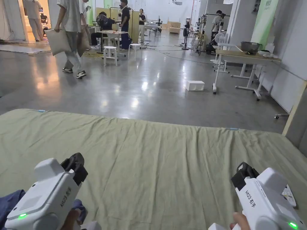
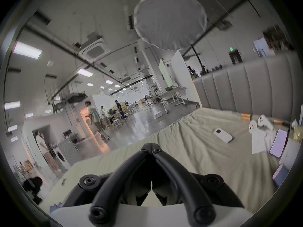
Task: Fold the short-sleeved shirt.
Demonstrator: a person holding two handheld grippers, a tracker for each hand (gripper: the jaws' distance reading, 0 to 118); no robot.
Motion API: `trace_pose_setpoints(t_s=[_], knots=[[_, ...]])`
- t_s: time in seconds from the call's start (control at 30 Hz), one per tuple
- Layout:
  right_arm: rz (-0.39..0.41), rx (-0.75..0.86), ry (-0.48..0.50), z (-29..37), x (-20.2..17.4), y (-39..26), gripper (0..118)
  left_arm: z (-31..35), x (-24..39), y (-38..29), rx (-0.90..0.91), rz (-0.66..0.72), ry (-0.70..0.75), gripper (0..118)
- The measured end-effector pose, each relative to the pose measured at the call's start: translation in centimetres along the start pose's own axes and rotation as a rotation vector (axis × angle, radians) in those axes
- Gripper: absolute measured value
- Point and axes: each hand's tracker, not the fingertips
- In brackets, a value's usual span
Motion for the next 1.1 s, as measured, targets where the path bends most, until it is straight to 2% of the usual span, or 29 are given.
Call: trace_pose_setpoints(t_s=[0.03,0.1,0.13,0.17,0.23,0.3,0.33,0.37,0.4,0.47,0.53,0.57,0.6,0.63,0.67,0.7,0.73,0.8,0.87,0.9,0.93,1.0,1.03,1.1], knots=[[0.022,0.003,0.007,-0.1,-0.1,0.0,0,0.0,0.1,0.1,0.005,-0.027,0.011,4],[0.348,0.014,0.017,-0.2,-2.1,-0.2,0,-0.2,1.9,-0.1,-0.017,-0.291,0.012,4],[0.540,0.024,0.038,-0.2,-3.1,-0.4,0,-0.3,2.9,-0.4,-0.034,-0.462,0.014,4],[0.753,0.017,0.069,-0.4,-4.0,-1.0,0,-0.4,3.9,-0.9,-0.045,-0.706,-0.003,4],[1.182,0.088,0.128,-0.6,-5.8,-2.6,0,-0.2,5.5,-2.6,-0.047,-1.078,-0.009,4],[1.517,0.143,0.138,-0.5,-6.3,-4.3,0,0.4,6.1,-4.6,0.043,-1.477,-0.007,4],[1.646,0.168,0.135,-0.6,-5.9,-5.1,0,0.5,6.0,-5.4,0.084,-1.630,-0.020,4],[1.772,0.196,0.143,-0.6,-5.7,-5.7,0,0.5,5.6,-5.6,0.078,-1.705,-0.047,4],[1.848,0.199,0.166,-0.7,-5.4,-6.0,0,0.5,5.3,-6.2,0.064,-1.712,-0.063,3],[1.910,0.199,0.194,-0.8,-5.0,-6.2,0,0.4,5.2,-5.8,0.072,-1.730,-0.065,3],[1.826,0.193,0.196,1.0,-5.8,-5.1,0,0.3,5.1,-5.0,0.052,-1.660,-0.041,3],[1.789,0.180,0.190,1.2,-5.9,-5.0,0,0.3,5.0,-4.7,0.039,-1.579,-0.030,3],[1.708,0.181,0.166,1.5,-6.1,-4.6,0,0.3,5.1,-4.3,0.020,-1.481,-0.025,3],[1.604,0.164,0.152,1.7,-6.4,-4.2,0,0.2,5.1,-3.7,-0.011,-1.322,-0.014,3],[1.482,0.136,0.149,1.9,-6.6,-3.7,0,0.1,5.1,-3.1,-0.036,-1.189,-0.012,3],[1.326,0.113,0.129,2.1,-6.8,-3.1,0,0.1,4.8,-2.5,-0.049,-1.005,-0.003,3],[1.187,0.078,0.111,-0.2,-4.7,-2.6,0,0.0,4.5,-2.0,-0.062,-0.863,0.009,3],[0.909,0.036,0.071,-0.6,-4.0,-1.6,0,-0.2,4.0,-1.2,-0.070,-0.594,0.018,3],[0.642,-0.033,0.016,-0.4,-3.3,-1.6,0,-0.1,3.7,-0.8,-0.058,-0.479,0.022,3],[0.527,-0.077,0.006,-0.4,-2.8,-1.7,0,0.1,3.8,-0.9,-0.044,-0.464,0.016,3],[0.445,-0.076,0.016,-0.4,-2.4,-1.7,0,0.2,3.8,-0.8,-0.037,-0.448,-0.004,3],[0.432,-0.034,0.001,0.1,-2.9,-1.9,0,0.3,4.1,-0.8,-0.032,-0.465,-0.018,3],[0.462,-0.020,0.001,0.3,-3.1,-2.1,0,0.5,4.3,-0.8,-0.027,-0.470,-0.024,3],[0.475,0.001,0.003,0.3,-3.2,-2.1,0,0.6,4.5,-0.5,-0.016,-0.474,-0.031,3]])
